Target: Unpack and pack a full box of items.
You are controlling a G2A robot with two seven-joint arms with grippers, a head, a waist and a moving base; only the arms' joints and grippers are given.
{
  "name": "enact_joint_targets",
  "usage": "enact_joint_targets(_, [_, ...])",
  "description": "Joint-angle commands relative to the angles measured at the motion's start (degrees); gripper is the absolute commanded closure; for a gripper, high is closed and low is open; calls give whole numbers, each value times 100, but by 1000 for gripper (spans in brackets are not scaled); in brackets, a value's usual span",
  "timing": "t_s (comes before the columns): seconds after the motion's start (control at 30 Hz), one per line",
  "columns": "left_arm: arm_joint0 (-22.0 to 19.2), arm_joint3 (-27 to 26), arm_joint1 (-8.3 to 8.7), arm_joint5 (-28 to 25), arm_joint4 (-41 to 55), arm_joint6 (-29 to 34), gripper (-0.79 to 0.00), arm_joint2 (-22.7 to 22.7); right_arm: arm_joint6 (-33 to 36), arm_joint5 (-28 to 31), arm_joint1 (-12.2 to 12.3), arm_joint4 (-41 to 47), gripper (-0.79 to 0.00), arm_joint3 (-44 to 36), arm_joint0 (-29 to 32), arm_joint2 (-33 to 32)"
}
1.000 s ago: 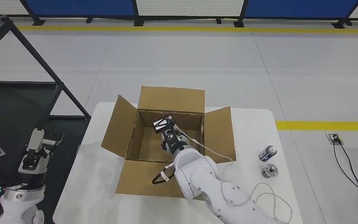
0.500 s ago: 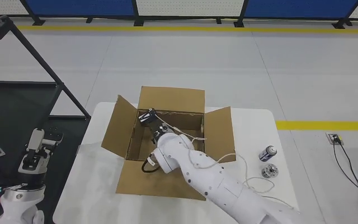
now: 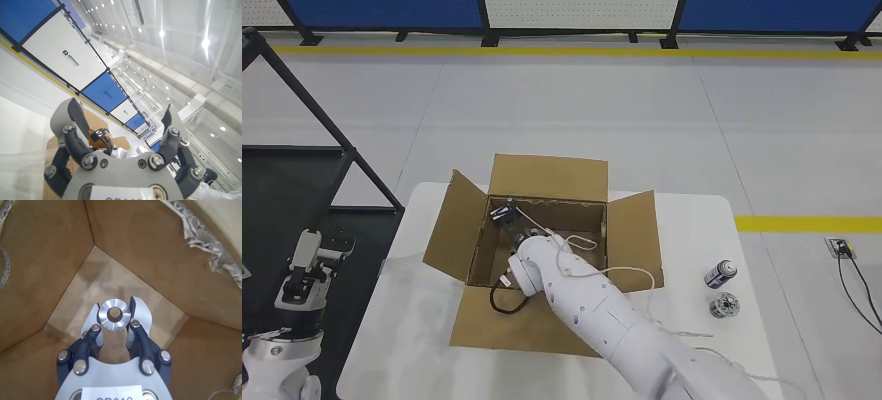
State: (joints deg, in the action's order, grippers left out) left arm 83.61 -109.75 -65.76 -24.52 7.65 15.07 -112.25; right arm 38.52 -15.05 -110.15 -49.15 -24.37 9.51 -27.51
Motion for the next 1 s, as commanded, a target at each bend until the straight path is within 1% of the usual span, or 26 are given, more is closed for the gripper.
enact_joint_targets(0.0, [0, 0, 0, 0, 0, 0, -785, 0, -132, 2, -90, 156, 0, 280, -45, -66])
enact_joint_targets(0.2, [0, 0, 0, 0, 0, 0, -785, 0, -411, 148, -321, 366, 0, 896, -135, -165])
enact_joint_targets(0.37, [0, 0, 0, 0, 0, 0, -785, 0, -643, 13, -449, 379, 0, 1173, -123, -197])
enact_joint_targets(0.43, [0, 0, 0, 0, 0, 0, -785, 0, -693, -93, -470, 373, 0, 1219, -106, -207])
enact_joint_targets(0.73, [0, 0, 0, 0, 0, 0, -785, 0, -688, -32, -468, 456, 0, 1349, -51, -302])
enact_joint_targets(0.77, [0, 0, 0, 0, 0, 0, -785, 0, -684, -18, -467, 461, -34, 1361, -50, -312])
enact_joint_targets(0.8, [0, 0, 0, 0, 0, 0, -785, 0, -690, -14, -466, 465, -135, 1370, -50, -323])
enact_joint_targets(0.87, [0, 0, 0, 0, 0, 0, -785, 0, -693, -7, -465, 473, -283, 1374, -49, -332])
enact_joint_targets(0.97, [0, 0, 0, 0, 0, 0, -785, 0, -693, -7, -465, 473, -385, 1374, -49, -332])
